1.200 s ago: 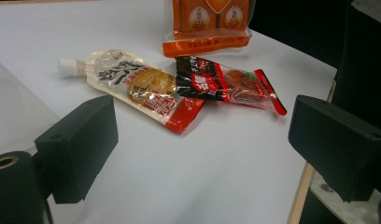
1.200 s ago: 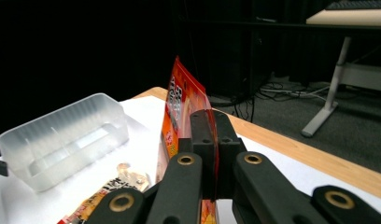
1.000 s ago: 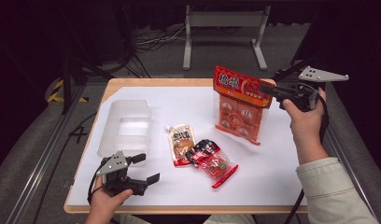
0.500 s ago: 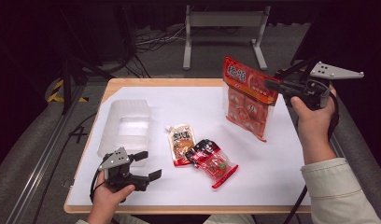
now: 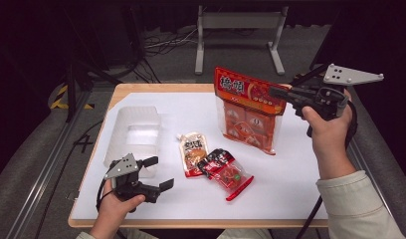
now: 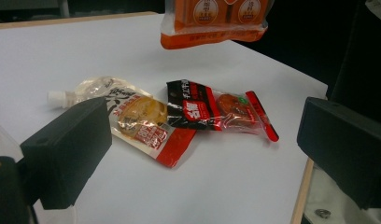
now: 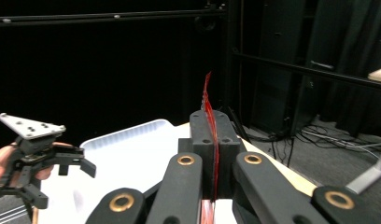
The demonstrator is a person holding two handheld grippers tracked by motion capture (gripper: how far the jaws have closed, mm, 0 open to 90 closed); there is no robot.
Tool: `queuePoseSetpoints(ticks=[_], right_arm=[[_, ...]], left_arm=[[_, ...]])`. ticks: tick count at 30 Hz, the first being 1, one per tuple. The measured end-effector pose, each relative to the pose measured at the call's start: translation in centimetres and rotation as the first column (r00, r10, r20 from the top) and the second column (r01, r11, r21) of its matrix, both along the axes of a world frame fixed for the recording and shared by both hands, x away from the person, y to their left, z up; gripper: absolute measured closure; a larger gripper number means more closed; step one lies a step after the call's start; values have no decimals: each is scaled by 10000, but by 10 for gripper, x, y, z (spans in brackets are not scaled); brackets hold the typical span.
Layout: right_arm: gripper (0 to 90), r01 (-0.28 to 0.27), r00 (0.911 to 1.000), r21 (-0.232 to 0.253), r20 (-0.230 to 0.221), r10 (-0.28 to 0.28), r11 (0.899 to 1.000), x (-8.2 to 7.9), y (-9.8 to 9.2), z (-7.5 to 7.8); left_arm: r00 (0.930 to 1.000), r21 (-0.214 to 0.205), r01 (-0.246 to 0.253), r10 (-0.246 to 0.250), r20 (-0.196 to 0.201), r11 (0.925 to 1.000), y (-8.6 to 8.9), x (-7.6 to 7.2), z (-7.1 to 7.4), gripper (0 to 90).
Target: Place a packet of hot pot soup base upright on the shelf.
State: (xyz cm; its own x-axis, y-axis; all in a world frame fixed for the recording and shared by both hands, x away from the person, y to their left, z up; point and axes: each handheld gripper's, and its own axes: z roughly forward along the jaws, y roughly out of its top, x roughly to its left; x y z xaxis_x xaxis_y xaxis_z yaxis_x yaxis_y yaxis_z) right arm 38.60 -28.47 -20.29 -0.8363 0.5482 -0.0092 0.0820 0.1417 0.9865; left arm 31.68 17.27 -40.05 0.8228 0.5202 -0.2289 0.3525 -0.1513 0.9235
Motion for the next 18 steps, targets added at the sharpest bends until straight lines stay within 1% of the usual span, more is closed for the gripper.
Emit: queuePoseSetpoints(ticks=[3, 7, 9, 11, 13, 17, 18], right_arm=[[900, -222, 9997, -27, 44, 222, 9998, -3, 7, 2], [900, -499, 9986, -77, 172, 500, 9987, -7, 18, 4], [900, -765, 9968, -77, 222, 766, 9970, -10, 26, 5], [900, -848, 9961, -87, 232, 850, 9964, -10, 29, 5], [900, -1056, 9941, -30, 248, 1057, 9944, -11, 35, 5], [900, -1357, 9904, 54, 289, 1355, 9907, -13, 43, 5], [900, -1457, 9889, 81, 309, 1454, 9893, -13, 47, 5]], left_arm=[[10000, 203, 24, -25, 75, 9998, -2, 1, 1, 41], [9999, 37, -6, 5, 116, 10000, -3, 5, 3, 53], [9999, -88, 36, -35, 147, 10000, -4, 7, 4, 67], [9998, -191, 36, -32, 220, 9998, -4, 10, 6, 68], [9995, -320, 65, -55, 317, 9995, -5, 13, 8, 73], [9990, -453, 52, -32, 437, 9990, -8, 18, 13, 80], [9990, -503, 28, -6, 448, 9987, -8, 18, 13, 99]])
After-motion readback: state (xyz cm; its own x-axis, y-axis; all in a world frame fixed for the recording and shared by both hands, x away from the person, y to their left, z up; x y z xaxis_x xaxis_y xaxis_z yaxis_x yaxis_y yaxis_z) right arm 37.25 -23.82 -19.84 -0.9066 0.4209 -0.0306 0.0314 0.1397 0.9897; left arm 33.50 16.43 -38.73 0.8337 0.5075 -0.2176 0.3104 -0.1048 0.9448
